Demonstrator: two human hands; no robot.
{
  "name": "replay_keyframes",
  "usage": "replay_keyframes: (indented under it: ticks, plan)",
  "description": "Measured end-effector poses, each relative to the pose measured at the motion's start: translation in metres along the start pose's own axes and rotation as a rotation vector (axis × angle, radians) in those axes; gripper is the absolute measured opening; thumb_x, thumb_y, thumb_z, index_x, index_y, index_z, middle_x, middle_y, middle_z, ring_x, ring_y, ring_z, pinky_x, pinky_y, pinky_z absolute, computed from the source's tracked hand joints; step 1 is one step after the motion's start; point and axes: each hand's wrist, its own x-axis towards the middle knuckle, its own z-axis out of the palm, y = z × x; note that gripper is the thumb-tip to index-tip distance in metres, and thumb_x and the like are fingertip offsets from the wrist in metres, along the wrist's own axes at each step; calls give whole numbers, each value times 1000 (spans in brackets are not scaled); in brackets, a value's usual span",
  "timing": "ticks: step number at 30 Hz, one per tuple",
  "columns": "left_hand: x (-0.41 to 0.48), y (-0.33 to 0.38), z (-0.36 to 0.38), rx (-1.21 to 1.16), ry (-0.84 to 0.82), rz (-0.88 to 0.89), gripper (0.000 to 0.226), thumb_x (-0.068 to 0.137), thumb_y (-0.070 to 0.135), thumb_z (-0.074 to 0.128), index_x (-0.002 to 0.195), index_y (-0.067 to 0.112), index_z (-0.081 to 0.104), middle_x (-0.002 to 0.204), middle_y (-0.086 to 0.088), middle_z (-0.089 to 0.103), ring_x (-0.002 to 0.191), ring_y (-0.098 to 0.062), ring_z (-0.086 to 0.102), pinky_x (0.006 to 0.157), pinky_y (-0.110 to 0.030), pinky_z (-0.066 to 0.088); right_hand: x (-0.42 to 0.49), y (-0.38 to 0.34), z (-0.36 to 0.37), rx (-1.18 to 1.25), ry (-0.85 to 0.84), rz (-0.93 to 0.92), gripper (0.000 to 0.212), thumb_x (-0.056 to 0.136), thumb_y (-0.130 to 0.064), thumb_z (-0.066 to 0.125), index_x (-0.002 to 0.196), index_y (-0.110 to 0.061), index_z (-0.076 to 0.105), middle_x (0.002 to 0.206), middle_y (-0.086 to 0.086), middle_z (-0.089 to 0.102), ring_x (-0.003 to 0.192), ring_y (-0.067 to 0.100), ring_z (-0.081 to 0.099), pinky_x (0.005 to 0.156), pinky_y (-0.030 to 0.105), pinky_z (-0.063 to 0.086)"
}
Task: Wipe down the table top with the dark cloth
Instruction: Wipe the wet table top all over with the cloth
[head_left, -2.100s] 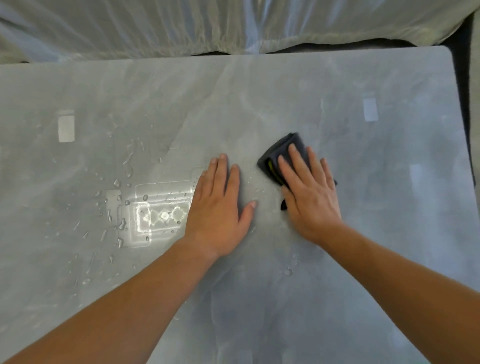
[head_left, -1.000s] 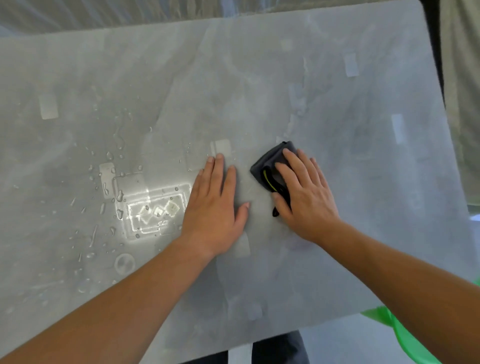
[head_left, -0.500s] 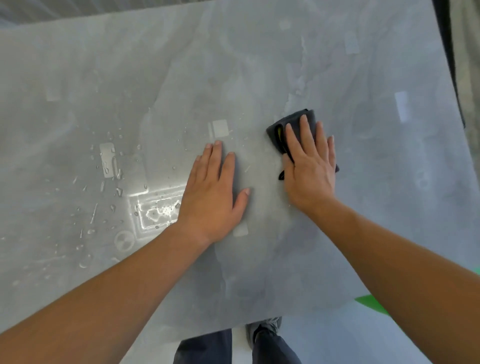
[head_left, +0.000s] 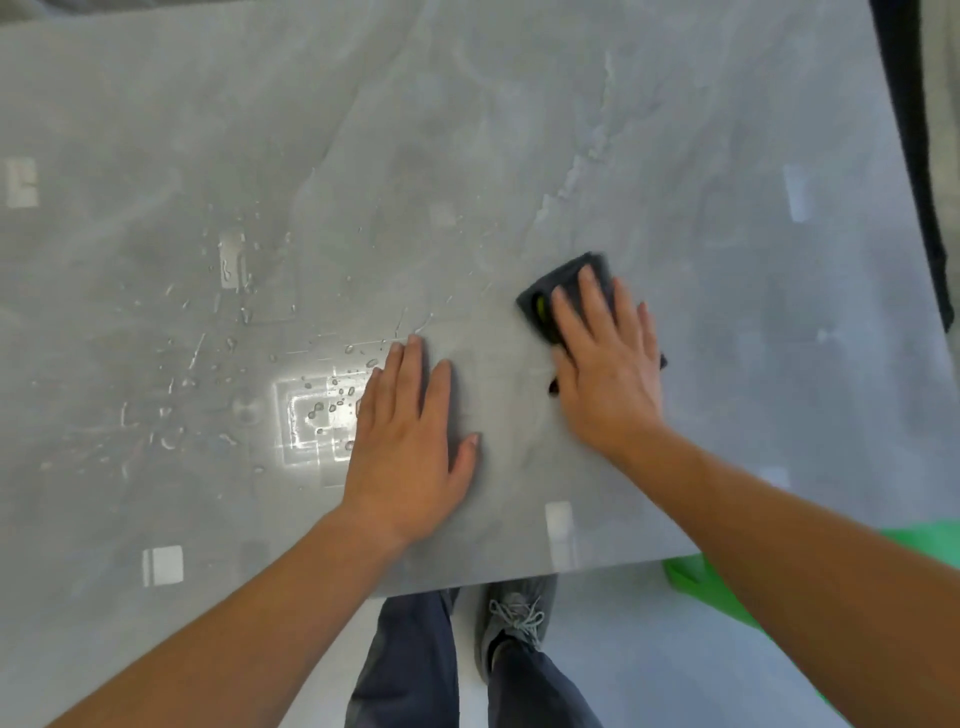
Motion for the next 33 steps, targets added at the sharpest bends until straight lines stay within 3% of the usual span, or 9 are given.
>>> replay_keyframes:
  ticks: [5,9,12,16,20,22,26,28,33]
  plan:
    - [-7,5,8,65,-35,7,77,94,53,36,157,14,15,167,-14,-5,153,-27,-11,122,-41,-10,-48,21,3,-96,-138,-393,55,100,-37,35,155,-28,30,165,3,20,152,34,15,122,55,13]
    - [-7,4,11,94,-32,0,75,95,52,38,156,13,17,167,-15,0,153,-30,-6,123,-47,-3,-10,45,-8,7,-38,-82,54,102,-32,37,155,-30,28,167,0,14,153,31,9,124,50,5]
    - [-5,3,8,113,-41,5,73,96,53,40,155,14,21,166,-16,4,153,-32,-1,121,-48,1,-22,22,0,36,8,95,56,103,-27,39,157,-30,24,168,1,8,153,31,3,124,48,1]
    - [-5,-1,5,134,-57,14,72,97,54,37,156,17,18,167,-14,2,153,-31,0,121,-47,4,-101,-15,20,3,-26,-166,54,101,-32,39,154,-26,33,165,6,19,152,37,12,121,57,13]
    - [-5,-9,2,138,-57,38,68,98,52,37,156,21,19,167,-11,3,153,-29,2,120,-46,8,-120,3,21,-56,-102,-395,58,96,-33,40,153,-27,33,165,5,22,151,37,15,120,59,15]
    - [-5,-15,0,107,-55,76,64,98,49,39,154,22,23,167,-9,3,152,-28,3,119,-45,8,-110,13,17,-28,-61,-288,55,98,-33,41,153,-29,35,164,2,22,152,34,15,121,56,14]
    - [-10,-31,-5,50,-14,87,60,101,46,38,154,21,26,167,-8,3,152,-27,1,119,-44,5,-103,-8,19,72,37,133,56,101,-25,45,154,-30,31,166,0,15,153,31,6,124,48,4]
    - [-14,-43,-6,76,1,58,60,101,45,38,154,19,27,167,-11,4,152,-29,2,119,-45,5,-116,-41,27,65,61,181,60,97,-23,51,154,-28,33,166,3,17,152,34,9,123,53,9]
    - [-20,-67,-12,76,-8,29,57,102,46,27,152,19,29,166,-12,11,152,-29,7,118,-47,11,-160,-93,50,-15,-42,-292,61,91,-29,56,150,-26,41,163,6,25,151,38,17,119,59,17]
